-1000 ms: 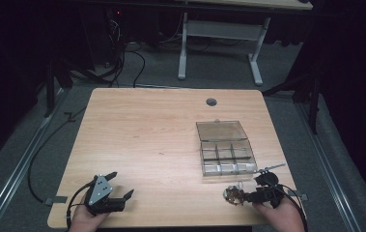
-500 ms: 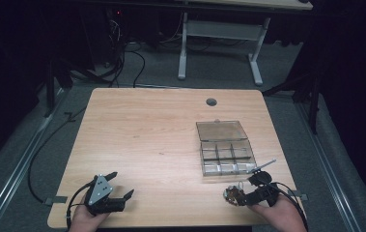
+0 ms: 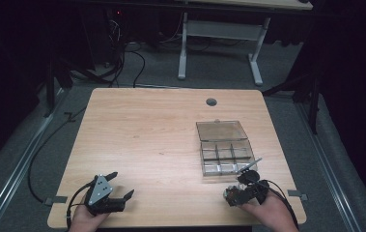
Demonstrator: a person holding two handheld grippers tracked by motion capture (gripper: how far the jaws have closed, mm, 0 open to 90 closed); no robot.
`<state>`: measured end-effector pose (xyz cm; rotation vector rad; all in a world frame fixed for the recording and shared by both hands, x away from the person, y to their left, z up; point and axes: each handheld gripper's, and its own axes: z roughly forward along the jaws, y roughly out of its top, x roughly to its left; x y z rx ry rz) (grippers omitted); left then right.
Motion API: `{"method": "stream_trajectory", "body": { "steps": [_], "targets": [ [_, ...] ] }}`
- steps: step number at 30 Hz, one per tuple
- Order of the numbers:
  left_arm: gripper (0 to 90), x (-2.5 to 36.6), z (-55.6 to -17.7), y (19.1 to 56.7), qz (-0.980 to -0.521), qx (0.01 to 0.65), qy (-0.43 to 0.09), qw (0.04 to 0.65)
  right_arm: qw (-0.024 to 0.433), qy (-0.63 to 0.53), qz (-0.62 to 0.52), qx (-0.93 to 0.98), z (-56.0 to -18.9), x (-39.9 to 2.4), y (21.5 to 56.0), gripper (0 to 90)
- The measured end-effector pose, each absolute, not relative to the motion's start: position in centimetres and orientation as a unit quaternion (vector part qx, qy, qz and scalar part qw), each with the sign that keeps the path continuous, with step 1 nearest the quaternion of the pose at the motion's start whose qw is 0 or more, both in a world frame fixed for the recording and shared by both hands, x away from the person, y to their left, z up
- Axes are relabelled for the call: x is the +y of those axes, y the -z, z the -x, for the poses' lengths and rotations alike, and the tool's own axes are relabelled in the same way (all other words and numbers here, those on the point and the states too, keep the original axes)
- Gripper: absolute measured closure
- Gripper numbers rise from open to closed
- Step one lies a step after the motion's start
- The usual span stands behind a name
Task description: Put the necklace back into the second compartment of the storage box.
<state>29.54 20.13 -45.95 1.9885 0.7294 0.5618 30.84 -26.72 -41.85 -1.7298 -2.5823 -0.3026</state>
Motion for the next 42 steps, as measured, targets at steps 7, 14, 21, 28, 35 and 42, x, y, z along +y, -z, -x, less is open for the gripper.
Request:
{"method": "stream_trajectory", "body": {
  "steps": [7, 14, 21, 28, 35, 42],
  "targets": [
    [14.9, 20.1, -29.5, 45.9, -0.807, 0.295, -0.227, 0.457, -0.027, 0.065, 0.535, -0.842, -31.6, -24.8, 42.3, 14.2],
    [14.9, 20.1, -29.5, 45.9, -0.808, 0.293, -0.227, 0.458, -0.035, 0.064, 0.538, -0.839, -31.7, -24.8, 42.0, 30.9],
    [14.9, 20.1, -29.5, 46.0, -0.808, 0.294, -0.226, 0.458, -0.022, 0.062, 0.542, -0.838, -31.7, -25.2, 41.6, 48.3],
    [14.9, 20.1, -29.5, 46.0, -0.809, 0.294, -0.227, 0.457, -0.012, 0.059, 0.539, -0.840, -31.9, -25.5, 41.4, 64.3],
    [14.9, 20.1, -29.5, 46.0, -0.809, 0.293, -0.226, 0.456, -0.019, 0.042, 0.523, -0.851, -32.1, -25.2, 41.4, 66.5],
    [14.9, 20.1, -29.5, 45.9, -0.810, 0.292, -0.225, 0.456, -0.014, 0.046, 0.515, -0.856, -32.0, -25.3, 41.4, 73.1]
  ]
}}
